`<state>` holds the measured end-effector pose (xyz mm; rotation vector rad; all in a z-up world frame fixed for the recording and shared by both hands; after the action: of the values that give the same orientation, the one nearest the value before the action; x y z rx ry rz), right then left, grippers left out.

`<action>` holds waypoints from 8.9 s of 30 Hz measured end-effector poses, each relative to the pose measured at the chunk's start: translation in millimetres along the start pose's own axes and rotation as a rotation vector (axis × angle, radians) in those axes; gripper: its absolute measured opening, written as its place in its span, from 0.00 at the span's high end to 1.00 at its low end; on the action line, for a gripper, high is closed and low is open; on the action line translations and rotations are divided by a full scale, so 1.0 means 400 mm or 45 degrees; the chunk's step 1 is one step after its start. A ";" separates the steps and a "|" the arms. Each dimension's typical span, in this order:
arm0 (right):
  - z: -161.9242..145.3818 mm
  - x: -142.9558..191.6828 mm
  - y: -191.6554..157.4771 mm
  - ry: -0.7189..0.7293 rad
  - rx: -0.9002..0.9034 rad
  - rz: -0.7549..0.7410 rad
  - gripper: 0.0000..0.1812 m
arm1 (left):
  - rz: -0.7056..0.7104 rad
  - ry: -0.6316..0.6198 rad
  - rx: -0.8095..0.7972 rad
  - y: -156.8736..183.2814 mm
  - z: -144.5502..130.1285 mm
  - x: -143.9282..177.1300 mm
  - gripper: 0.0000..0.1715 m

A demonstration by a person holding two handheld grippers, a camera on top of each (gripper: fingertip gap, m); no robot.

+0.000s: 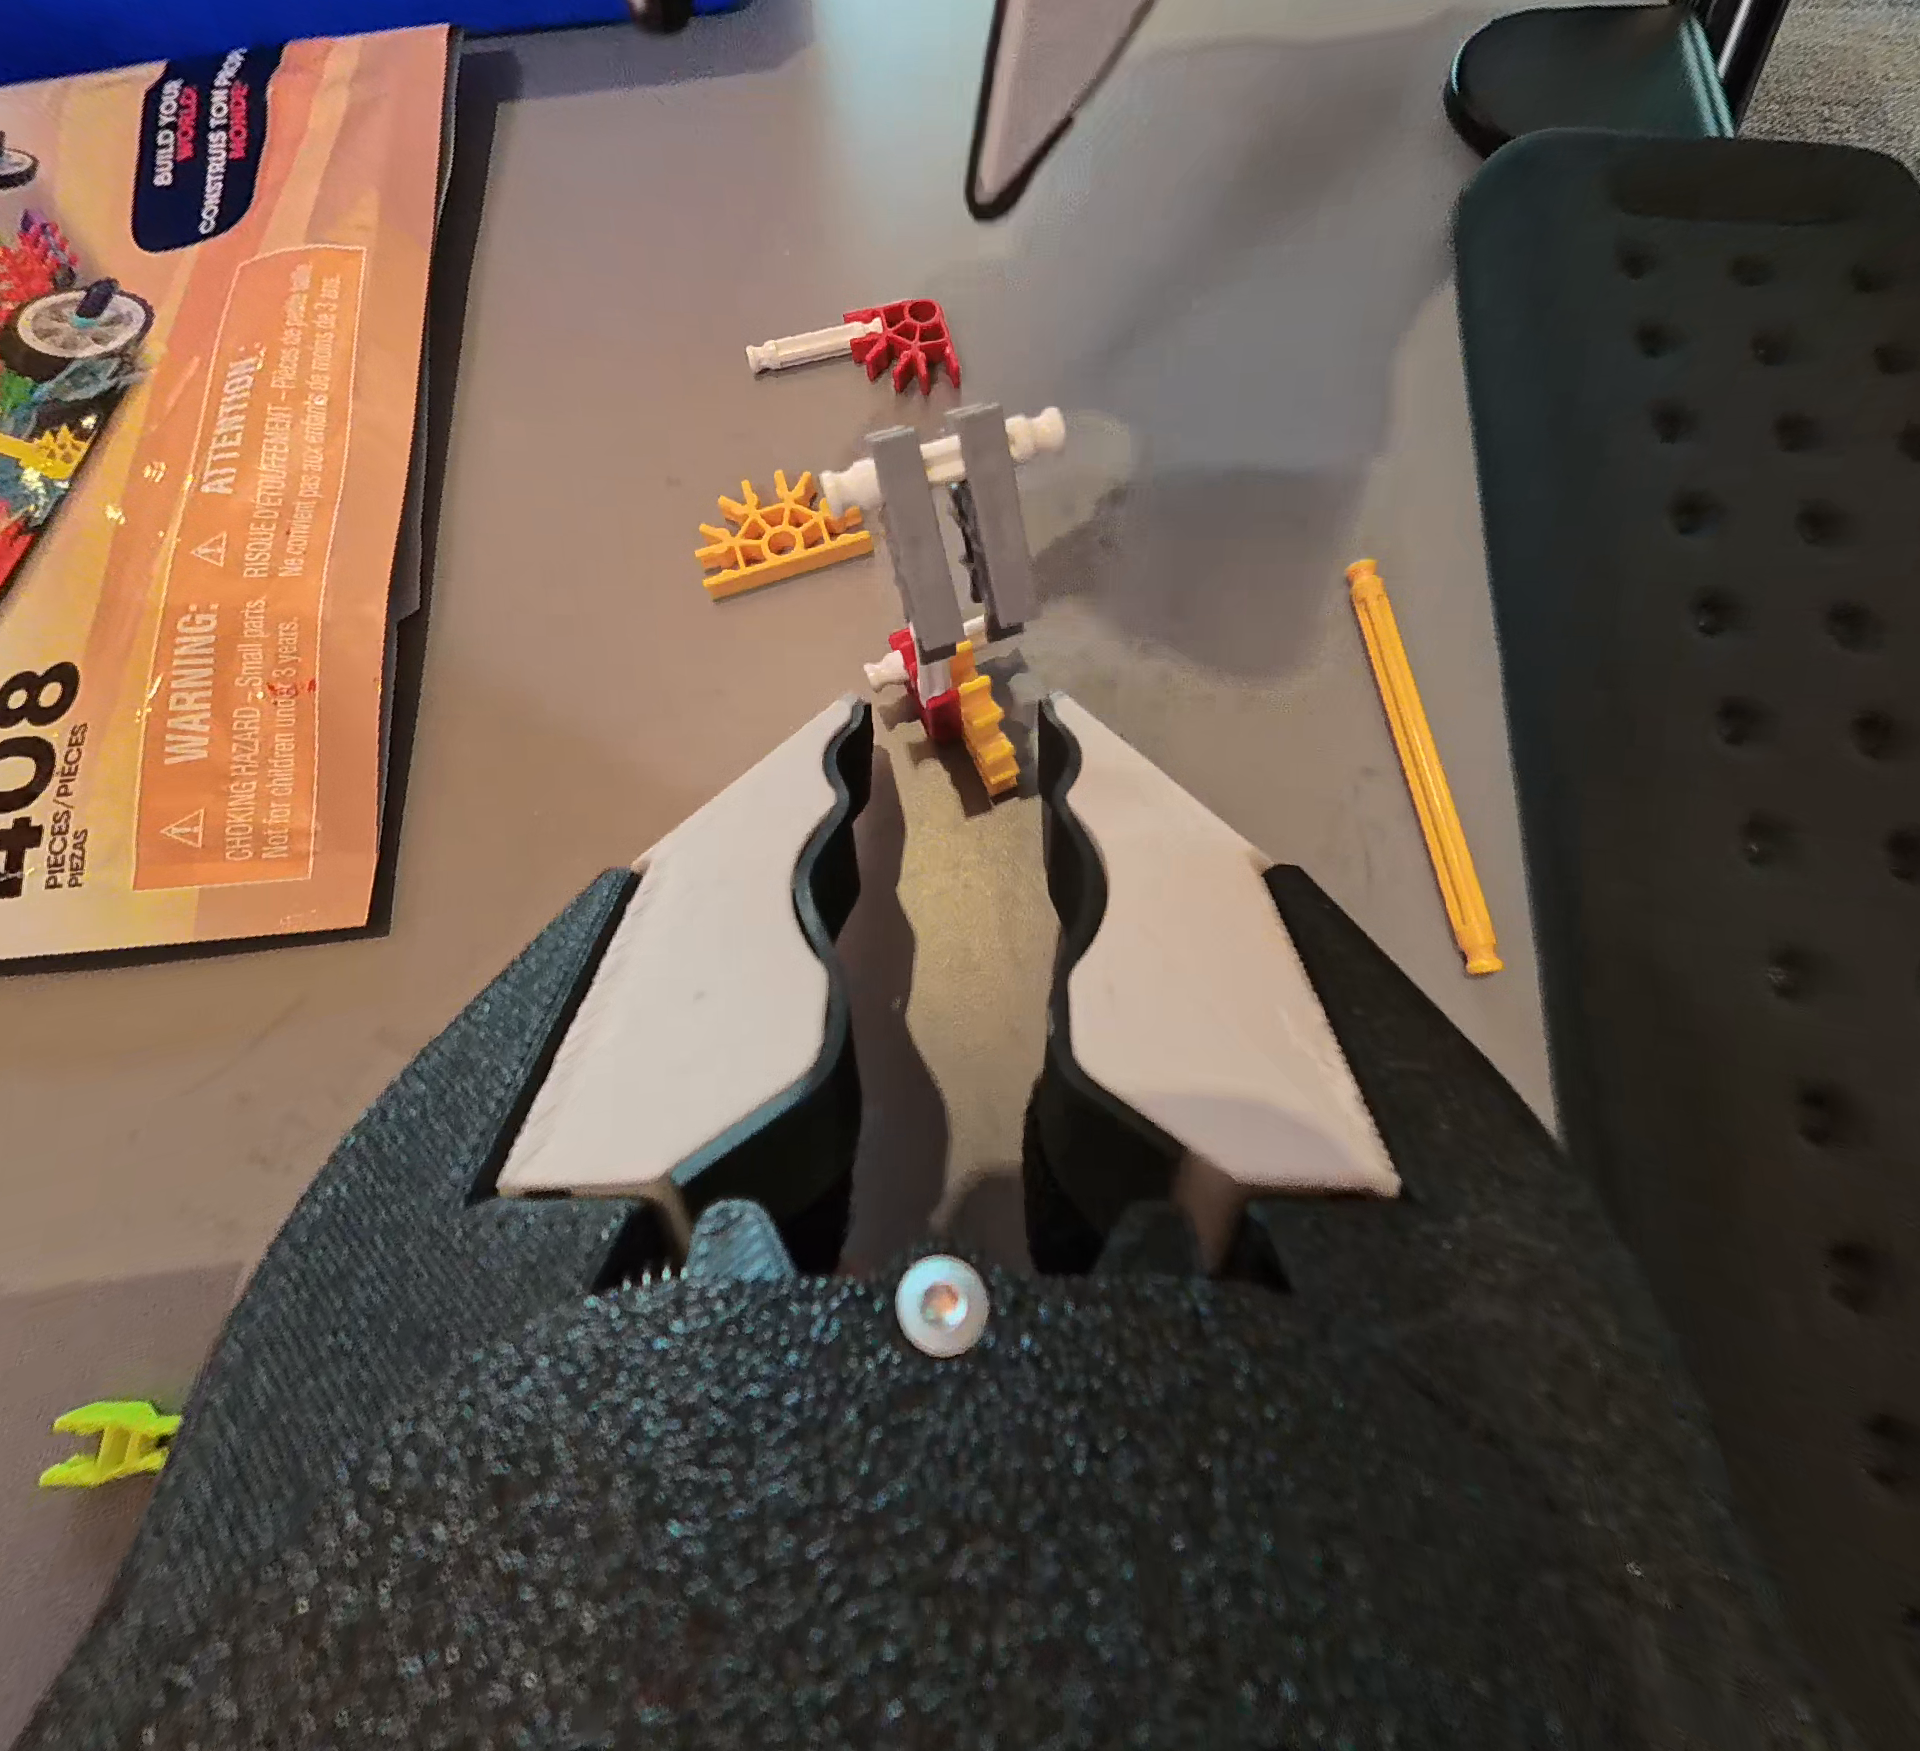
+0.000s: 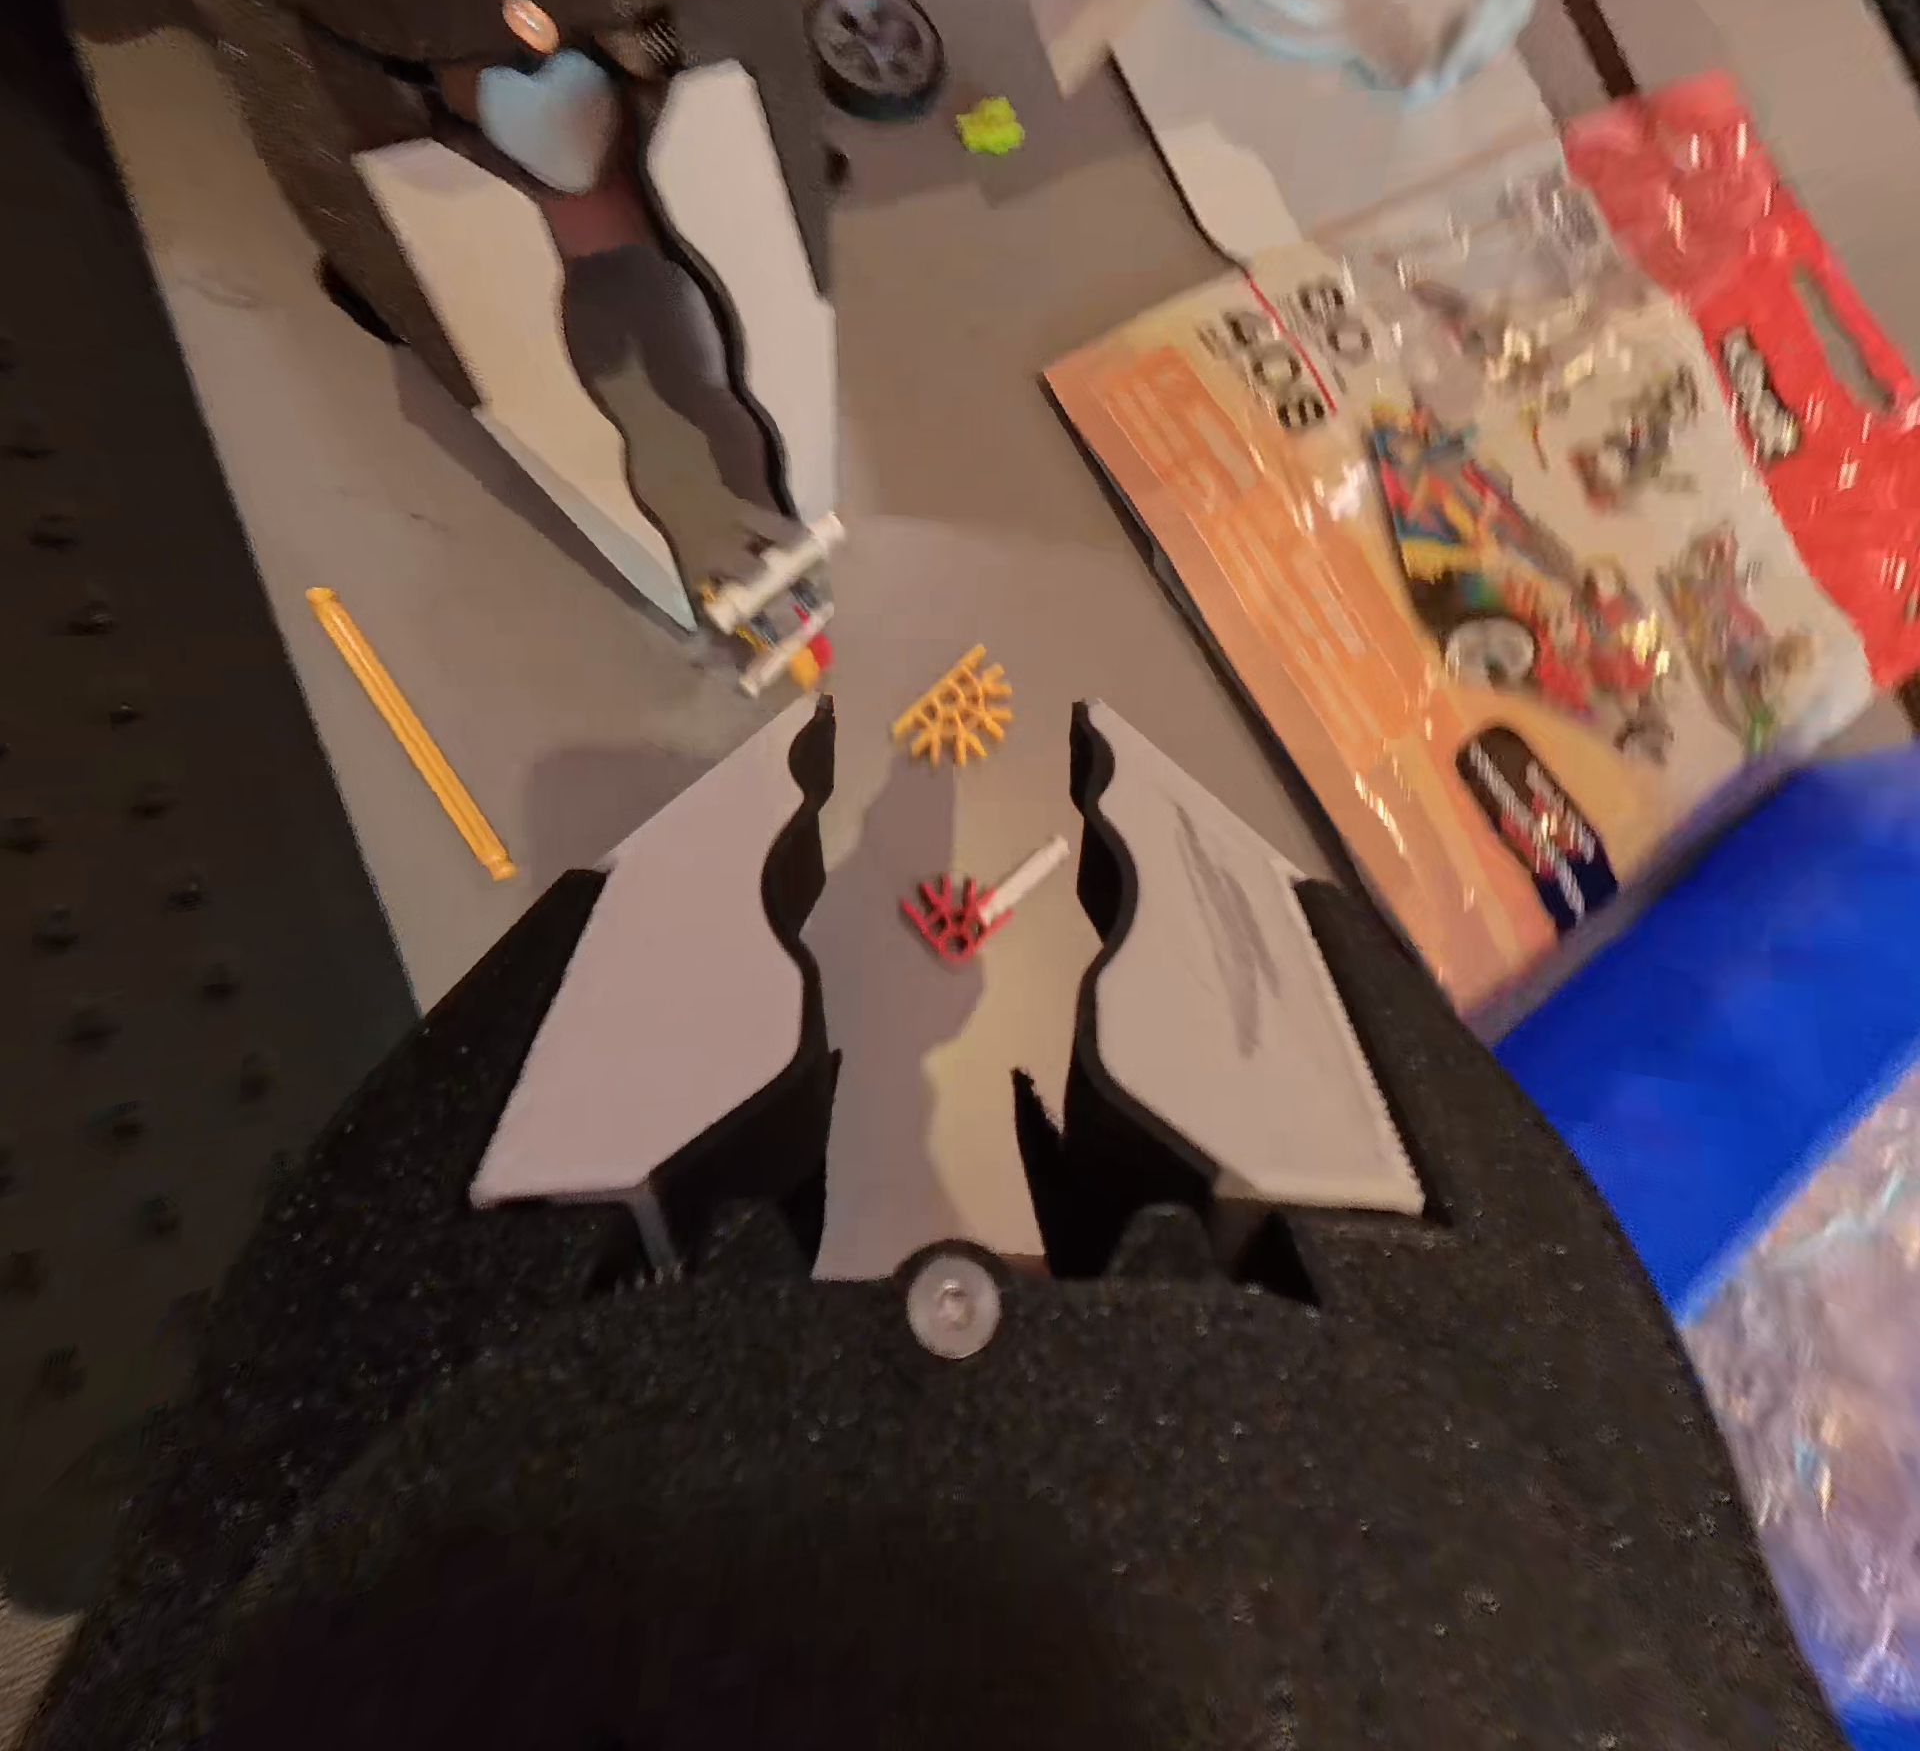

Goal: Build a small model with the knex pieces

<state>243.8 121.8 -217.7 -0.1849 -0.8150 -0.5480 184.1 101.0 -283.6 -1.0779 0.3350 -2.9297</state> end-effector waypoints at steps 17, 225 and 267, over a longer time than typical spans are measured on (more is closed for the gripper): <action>-0.197 -0.091 0.043 -0.265 -0.416 -0.097 0.84 | -0.136 -0.078 -0.003 0.054 -0.016 0.000 0.80; -0.041 0.009 -0.253 0.062 0.345 -0.315 0.88 | 0.134 -0.030 -0.959 0.163 0.149 0.099 0.97; -0.124 -0.028 -0.170 0.218 -0.232 -0.229 0.88 | 0.216 -0.121 -0.660 0.024 0.082 0.052 0.69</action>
<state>233.1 50.7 -262.8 -0.2295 -0.6178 -0.7976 188.4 83.5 -247.8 -1.1505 1.1657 -2.6898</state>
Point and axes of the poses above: each gripper's, where its closed fingertips meet, x back along the fingers, z out of its top, y = z × x across the jaws, the point moved 1 cm from there along x, back along the fingers, and after that the axes turned 13 degrees about -x, right-handed, at the moved point
